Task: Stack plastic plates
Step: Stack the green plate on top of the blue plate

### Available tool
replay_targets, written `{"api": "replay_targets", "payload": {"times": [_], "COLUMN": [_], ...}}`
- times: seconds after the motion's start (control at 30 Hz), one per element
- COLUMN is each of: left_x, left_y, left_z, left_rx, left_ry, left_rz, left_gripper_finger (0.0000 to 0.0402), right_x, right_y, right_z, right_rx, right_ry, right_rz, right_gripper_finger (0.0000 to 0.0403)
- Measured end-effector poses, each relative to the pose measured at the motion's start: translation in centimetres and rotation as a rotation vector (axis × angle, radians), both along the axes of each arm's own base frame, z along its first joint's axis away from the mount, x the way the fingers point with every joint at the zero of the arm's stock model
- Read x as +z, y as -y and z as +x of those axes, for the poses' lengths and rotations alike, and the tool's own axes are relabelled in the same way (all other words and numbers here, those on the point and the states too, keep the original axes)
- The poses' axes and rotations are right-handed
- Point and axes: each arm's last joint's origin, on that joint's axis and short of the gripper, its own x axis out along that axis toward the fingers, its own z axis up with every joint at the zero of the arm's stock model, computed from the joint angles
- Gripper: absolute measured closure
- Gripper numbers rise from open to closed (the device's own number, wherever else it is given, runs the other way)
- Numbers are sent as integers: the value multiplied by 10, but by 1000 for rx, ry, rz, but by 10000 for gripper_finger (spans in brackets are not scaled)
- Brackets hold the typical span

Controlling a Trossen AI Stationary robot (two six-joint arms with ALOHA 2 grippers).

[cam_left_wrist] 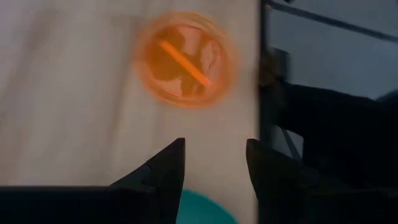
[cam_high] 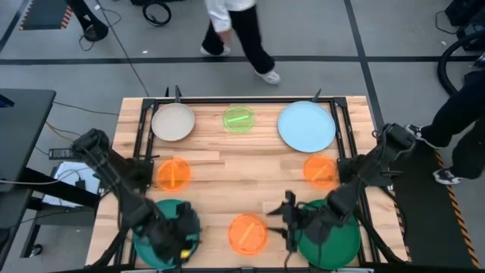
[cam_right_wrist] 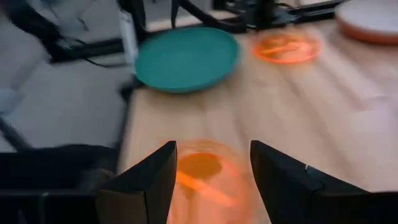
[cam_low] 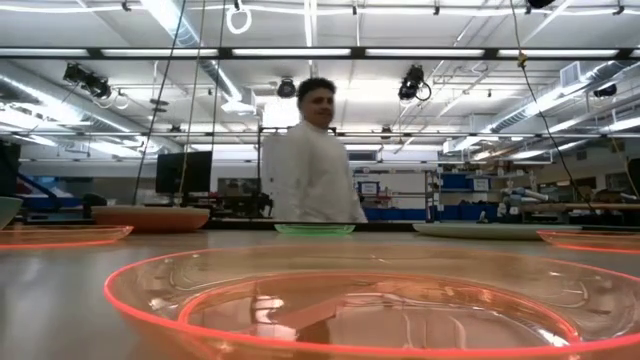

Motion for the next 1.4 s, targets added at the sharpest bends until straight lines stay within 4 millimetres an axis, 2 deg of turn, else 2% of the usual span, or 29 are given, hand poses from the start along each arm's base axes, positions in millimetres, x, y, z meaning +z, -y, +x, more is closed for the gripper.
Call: {"api": "replay_targets", "payload": {"times": [0.13,0.27,0.5,0.67,0.83,0.97,1.17,1.4], "left_x": [-10,-22,-27,-32,-41,-51,-55,-52], "left_y": [26,41,59,72,82,86,89,96], "left_z": [-14,-31,-57,-77,-90,-90,-91,-94], "left_rx": [-33,-20,-34,-80,-75,-47,-56,-158], "left_ry": [-38,-84,-105,-71,-71,-68,-71,-23], "left_rz": [-8,-9,-41,-8,-5,9,21,34], "left_gripper_finger": [225,225,225,225,225,225,225,225], "right_x": [-2,3,8,-6,-22,-28,-42,-63], "right_y": [-32,-66,-105,-122,-121,-116,-112,-98], "right_z": [8,26,52,54,44,36,33,44], "right_rx": [-27,-69,-206,-313,-560,-740,-847,-897], "right_ry": [-16,-144,-509,-765,-961,-1035,-1122,-1151], "right_rz": [82,115,271,340,355,353,303,274], "right_gripper_finger": [192,197,198,198,203,208,214,228]}}
